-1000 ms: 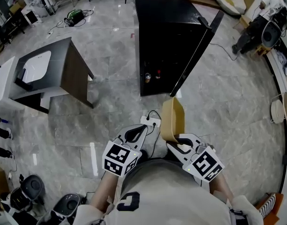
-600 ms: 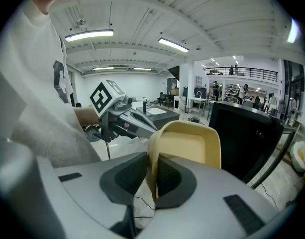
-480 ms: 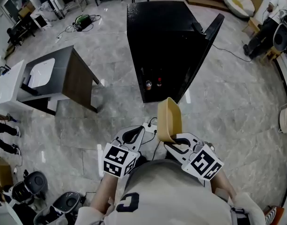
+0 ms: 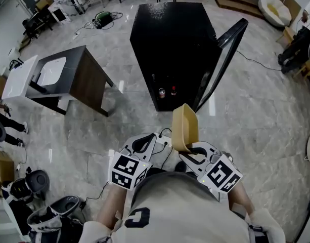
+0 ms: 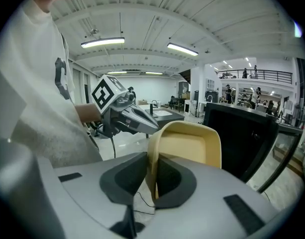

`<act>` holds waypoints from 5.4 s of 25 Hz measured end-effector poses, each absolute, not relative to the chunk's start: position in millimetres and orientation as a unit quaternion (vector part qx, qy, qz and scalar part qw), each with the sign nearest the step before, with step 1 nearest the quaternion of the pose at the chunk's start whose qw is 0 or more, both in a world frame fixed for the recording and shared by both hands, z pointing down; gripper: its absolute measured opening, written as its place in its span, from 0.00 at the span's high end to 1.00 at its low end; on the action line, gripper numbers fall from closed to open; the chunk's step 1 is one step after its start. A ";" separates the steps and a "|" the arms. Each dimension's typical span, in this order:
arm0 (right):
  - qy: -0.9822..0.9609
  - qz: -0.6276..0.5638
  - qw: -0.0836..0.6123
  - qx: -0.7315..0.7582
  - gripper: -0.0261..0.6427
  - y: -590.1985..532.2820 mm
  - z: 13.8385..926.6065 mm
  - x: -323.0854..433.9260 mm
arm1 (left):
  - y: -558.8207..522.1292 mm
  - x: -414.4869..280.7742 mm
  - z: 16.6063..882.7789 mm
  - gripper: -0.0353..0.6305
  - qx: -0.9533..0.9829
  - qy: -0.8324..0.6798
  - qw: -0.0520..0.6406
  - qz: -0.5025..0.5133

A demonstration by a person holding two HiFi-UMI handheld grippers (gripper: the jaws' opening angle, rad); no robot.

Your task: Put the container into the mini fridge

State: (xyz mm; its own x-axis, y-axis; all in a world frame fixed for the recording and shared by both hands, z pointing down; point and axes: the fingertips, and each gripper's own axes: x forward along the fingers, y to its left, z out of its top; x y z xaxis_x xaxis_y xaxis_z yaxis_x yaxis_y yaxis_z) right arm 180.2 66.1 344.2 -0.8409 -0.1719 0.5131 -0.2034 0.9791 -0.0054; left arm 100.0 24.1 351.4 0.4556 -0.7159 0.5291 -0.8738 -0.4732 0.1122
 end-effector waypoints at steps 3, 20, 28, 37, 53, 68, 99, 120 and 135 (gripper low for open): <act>-0.961 0.031 0.257 0.094 0.88 57.3 346.4 190.2 | 18.3 110.0 352.1 0.86 0.829 -0.480 0.186 0.219; -0.949 0.040 0.286 0.129 0.88 26.1 361.1 185.4 | -28.5 89.8 367.1 0.86 0.838 -0.462 0.187 0.220; -0.938 0.037 0.320 0.131 0.88 5.7 368.2 122.4 | -64.5 8.8 372.7 0.86 0.837 -0.473 0.186 0.202; -0.924 0.017 0.358 0.131 0.88 -11.7 376.6 56.5 | -83.4 -53.1 396.7 0.86 0.848 -0.447 0.196 0.206; -0.896 0.013 0.426 0.128 0.88 -37.0 410.4 29.6 | -95.3 -81.2 419.5 0.86 0.859 -0.413 0.202 0.227; -0.880 -0.028 0.473 0.008 0.88 -133.1 495.4 72.4 | -136.1 -29.3 419.9 0.86 0.812 -0.471 0.249 0.239; -0.806 -0.163 0.563 -0.080 0.88 -264.2 688.9 46.8 | -132.1 -34.1 483.8 0.86 0.726 -0.557 0.336 0.223; -0.796 -0.207 0.567 -0.034 0.88 -330.0 729.1 18.5 | -128.6 -53.9 512.9 0.86 0.713 -0.545 0.374 0.232; -0.795 -0.240 0.557 0.001 0.88 -365.4 744.0 -2.8 | -118.9 -59.3 530.0 0.86 0.705 -0.539 0.393 0.242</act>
